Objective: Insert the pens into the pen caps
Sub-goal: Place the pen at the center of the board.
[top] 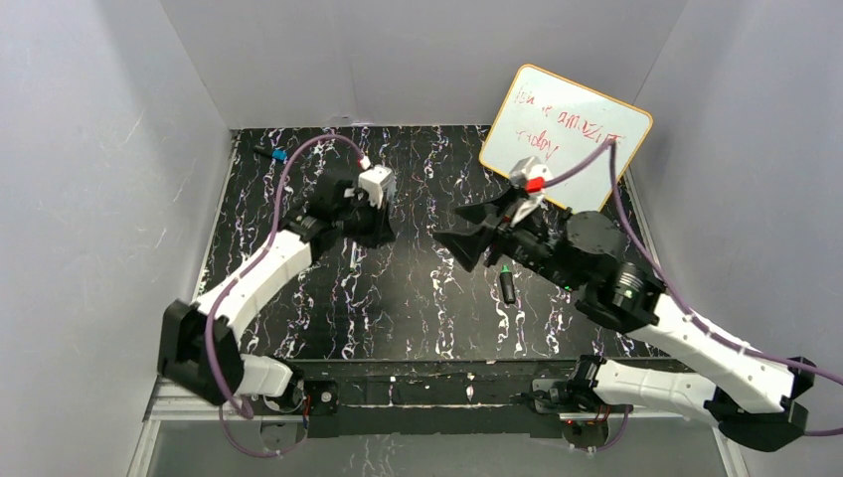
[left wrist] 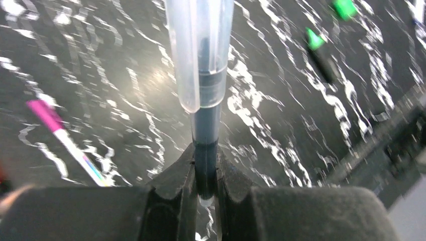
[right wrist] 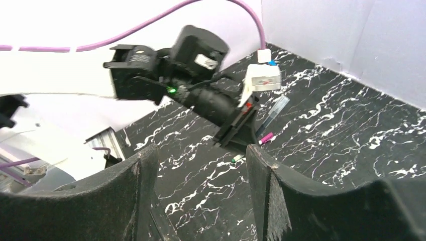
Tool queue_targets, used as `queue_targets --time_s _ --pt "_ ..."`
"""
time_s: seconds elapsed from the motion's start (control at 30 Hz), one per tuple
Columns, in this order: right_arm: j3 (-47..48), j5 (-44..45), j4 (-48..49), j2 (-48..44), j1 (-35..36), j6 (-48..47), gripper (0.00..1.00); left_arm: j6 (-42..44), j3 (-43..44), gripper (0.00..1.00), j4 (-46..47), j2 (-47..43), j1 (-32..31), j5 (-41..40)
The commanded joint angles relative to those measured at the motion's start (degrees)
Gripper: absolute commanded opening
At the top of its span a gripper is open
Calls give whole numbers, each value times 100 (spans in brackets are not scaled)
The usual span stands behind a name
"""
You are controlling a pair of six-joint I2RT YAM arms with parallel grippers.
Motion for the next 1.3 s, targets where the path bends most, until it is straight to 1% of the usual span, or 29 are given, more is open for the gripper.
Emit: queue_targets --time_s 0.0,0.07,0.17,0.27,0.37,0.43,0.5,0.63,0.9,1.0,1.27 --pt "-22 249 -398 -453 8 -65 72 -322 1375 0 -1276 928 219 -1492" --pt "-101 239 -559 -669 9 21 73 -324 1808 0 -1774 1384 265 -1937" --pt "-320 106 -719 -1014 13 168 74 -448 2004 0 -1922 1721 327 -2447" --pt "-442 59 -990 -1246 10 337 74 -562 2183 0 -2116 1992 388 -2550" --pt "-538 -22 -1233 -1467 9 450 75 -636 2293 0 -2431 2294 398 -2315" --pt "-619 -74 -1293 -1631 10 483 75 -763 2159 0 -2509 2404 374 -1944" --pt "-674 -90 -1362 -1759 11 490 75 -865 1889 0 -2415 2395 308 -1852" --pt "-747 -86 -1511 -2019 11 491 76 -1071 1360 0 -2219 2463 267 -1953" --pt "-875 -130 -1593 -2205 7 612 76 -1184 1194 0 -2193 2956 266 -2193" --pt "-925 -145 -1603 -2219 14 657 76 -1210 1176 7 -2125 3039 266 -2485" --pt "-1010 -161 -1540 -2170 8 732 77 -1160 1249 21 -2047 3307 266 -2829"
